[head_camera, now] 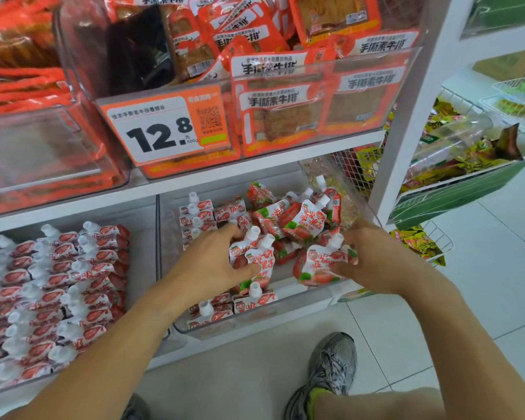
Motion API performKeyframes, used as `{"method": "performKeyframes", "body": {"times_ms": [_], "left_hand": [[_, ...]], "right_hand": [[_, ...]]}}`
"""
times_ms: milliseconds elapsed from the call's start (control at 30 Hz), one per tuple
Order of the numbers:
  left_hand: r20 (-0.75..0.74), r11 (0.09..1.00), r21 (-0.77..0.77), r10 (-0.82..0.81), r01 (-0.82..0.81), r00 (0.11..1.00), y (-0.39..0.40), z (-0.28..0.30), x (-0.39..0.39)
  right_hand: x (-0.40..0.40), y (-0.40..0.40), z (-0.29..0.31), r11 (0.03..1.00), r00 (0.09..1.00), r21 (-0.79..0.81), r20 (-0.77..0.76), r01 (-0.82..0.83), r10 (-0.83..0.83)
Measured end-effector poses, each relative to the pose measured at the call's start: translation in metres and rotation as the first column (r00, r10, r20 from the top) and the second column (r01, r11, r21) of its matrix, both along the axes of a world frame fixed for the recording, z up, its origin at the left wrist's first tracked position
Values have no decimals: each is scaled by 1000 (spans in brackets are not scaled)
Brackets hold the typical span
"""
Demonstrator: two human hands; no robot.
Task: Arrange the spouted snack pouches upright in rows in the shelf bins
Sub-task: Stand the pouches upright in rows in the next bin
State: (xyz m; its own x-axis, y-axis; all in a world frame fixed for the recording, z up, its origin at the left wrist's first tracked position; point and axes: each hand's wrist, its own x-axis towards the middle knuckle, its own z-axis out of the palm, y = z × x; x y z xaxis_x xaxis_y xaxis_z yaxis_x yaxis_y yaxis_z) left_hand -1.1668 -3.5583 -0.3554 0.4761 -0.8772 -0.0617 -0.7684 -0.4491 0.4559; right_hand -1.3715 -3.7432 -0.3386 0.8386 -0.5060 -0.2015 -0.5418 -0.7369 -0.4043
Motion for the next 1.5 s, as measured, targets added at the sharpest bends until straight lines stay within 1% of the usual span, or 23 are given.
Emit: {"method": "performKeyframes", "body": {"times_ms": [67,133,200,267,300,367,433,500,567,600,633,700,767,800,867,933,1000,1067,1133,1200,1300,1367,1500], "left_hand": [[-42,998,10,-54,54,998,-9,-3,0],[-144,991,56,-112,121,983,-16,-6,2],[-187,956,202,-177,214,966,-20,-12,9],[-156,882,372,-248,290,956,-21,-14,15],[-147,863,404,-266,303,953,-21,-13,19],[-110,880,353,-299,319,948,-21,-10,25],[-85,898,284,-327,337,941,-17,-7,28],[-108,899,251,-343,360,933,-11,-5,29],[-129,889,279,-340,363,932,-2,-2,27],[-148,889,285,-330,359,932,2,0,25],[-166,892,273,-324,359,931,7,2,23],[-166,909,216,-325,356,931,15,5,17],[-99,938,140,-305,316,947,28,8,10],[-27,959,95,-264,266,964,37,10,6],[133,989,-30,-142,147,981,60,9,-3],[210,982,-183,-12,52,978,84,6,-12],[142,954,-282,144,-99,979,105,0,-20],[9,923,-275,281,-268,960,118,-3,-27],[-156,905,-231,328,-357,932,123,-8,-33],[-264,906,-200,316,-372,911,123,-15,-36],[-272,899,-210,323,-384,906,121,-21,-34],[-280,892,-239,316,-385,907,122,-21,-32],[-299,883,-262,308,-388,903,123,-27,-32]], "right_hand": [[0,1,-2,996,998,-69,-27,49,-51],[1,3,-5,992,993,-86,-72,89,-95],[2,1,-8,988,987,-60,-66,142,-146],[6,1,-12,978,979,-64,-35,199,-202],[9,1,-15,972,974,-66,-6,224,-225],[15,3,-18,966,967,-71,71,250,-245],[21,7,-18,960,964,-153,166,235,-209],[31,15,-16,963,937,-196,331,184,-111],[45,28,-17,993,892,-113,452,26,28],[51,36,-20,995,886,-39,454,-89,97],[58,44,-23,979,894,48,417,-200,163],[70,51,-34,926,919,180,285,-331,273],[80,50,-40,909,936,241,184,-340,301],[86,47,-41,906,942,262,150,-332,301],[95,41,-42,912,945,253,38,-324,325],[101,40,-40,905,924,260,-93,-336,370],[103,41,-36,878,903,317,-119,-359,413],[105,41,-31,854,891,369,-127,-366,437],[109,39,-24,845,877,402,-174,-353,449],[111,38,-23,831,863,441,-205,-340,462],[108,43,-27,767,858,561,-181,-311,480],[104,47,-27,707,894,668,-140,-232,425],[100,55,-23,649,941,745,-93,-151,326]]}}
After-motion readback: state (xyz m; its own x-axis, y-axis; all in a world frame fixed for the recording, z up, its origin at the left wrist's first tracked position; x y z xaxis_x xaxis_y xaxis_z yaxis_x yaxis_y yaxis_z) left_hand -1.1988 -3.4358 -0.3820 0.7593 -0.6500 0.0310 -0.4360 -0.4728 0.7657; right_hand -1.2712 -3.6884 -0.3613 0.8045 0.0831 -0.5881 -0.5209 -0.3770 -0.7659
